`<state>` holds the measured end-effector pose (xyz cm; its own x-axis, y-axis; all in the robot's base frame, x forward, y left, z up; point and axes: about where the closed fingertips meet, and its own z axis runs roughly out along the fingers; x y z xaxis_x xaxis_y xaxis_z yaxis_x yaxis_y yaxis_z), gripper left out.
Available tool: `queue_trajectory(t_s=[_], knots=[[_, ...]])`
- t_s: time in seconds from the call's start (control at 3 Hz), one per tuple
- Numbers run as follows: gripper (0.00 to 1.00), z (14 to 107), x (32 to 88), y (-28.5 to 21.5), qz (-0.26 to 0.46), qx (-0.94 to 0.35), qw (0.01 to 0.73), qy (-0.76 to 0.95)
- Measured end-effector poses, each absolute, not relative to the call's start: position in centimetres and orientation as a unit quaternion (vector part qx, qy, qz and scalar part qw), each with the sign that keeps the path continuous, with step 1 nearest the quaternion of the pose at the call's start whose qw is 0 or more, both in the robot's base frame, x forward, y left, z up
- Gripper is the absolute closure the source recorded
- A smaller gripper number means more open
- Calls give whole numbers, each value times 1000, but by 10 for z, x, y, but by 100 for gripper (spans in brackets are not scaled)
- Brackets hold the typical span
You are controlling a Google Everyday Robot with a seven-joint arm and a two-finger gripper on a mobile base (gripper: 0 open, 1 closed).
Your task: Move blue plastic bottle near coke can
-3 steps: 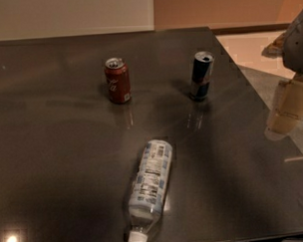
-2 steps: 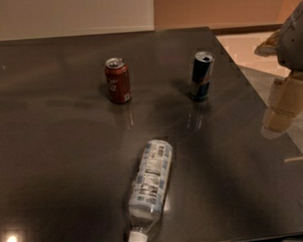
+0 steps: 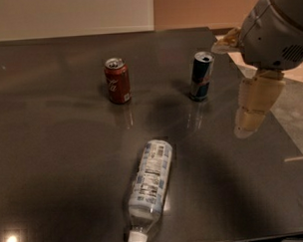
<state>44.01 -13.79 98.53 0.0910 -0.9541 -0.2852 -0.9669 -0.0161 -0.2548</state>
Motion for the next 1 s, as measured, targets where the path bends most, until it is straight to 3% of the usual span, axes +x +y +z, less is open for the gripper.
queue_trajectory(t_s=[1.0], knots=[[0,955,401,-35,36,-879,162,446]])
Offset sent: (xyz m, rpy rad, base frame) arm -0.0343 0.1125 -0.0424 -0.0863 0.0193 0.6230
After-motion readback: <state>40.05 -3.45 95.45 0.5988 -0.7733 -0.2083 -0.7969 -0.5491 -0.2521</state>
